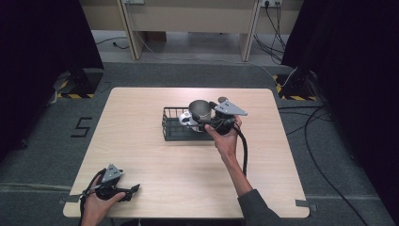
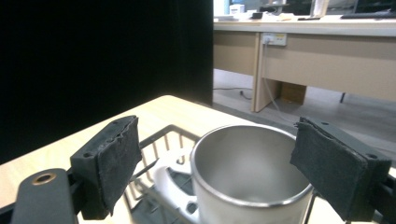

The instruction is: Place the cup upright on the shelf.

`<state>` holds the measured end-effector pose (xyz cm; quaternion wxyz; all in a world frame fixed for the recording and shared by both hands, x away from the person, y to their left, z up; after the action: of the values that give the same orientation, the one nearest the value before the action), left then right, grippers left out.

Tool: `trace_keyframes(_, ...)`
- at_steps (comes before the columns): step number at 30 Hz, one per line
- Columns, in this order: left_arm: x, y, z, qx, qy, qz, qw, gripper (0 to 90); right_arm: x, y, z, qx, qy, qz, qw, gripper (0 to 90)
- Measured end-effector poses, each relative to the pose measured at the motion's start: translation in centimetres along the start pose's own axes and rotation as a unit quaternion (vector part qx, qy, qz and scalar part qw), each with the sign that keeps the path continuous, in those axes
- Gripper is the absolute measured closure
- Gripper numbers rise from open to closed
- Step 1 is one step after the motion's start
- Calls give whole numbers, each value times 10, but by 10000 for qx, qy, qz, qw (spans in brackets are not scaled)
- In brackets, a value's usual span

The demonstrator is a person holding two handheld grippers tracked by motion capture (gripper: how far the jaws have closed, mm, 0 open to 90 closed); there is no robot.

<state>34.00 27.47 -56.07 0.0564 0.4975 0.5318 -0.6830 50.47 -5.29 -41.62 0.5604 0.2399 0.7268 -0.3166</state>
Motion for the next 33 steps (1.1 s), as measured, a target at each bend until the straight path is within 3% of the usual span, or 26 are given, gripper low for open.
trace_keyframes(16, 0, 0, 0, -5, 5, 2, 10000, 70, 13, -31, -15, -249, -112, -120, 9996, 150)
trace_keyframes(33, 0, 0, 0, -7, 7, 1, 10000, 70, 47, -56, -24, -347, -171, -387, 9985, 152)
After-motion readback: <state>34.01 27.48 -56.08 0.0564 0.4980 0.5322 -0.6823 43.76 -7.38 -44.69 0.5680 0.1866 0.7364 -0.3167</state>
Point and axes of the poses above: each handheld gripper's, and its own axes: y roughly forward along the jaws, x roughly out of its underside, z roughly to its right, the point moved 5 cm from there along y, roughly forward along the jaws, and after that the axes turned 6 degrees about y, right-handed, at the moved point
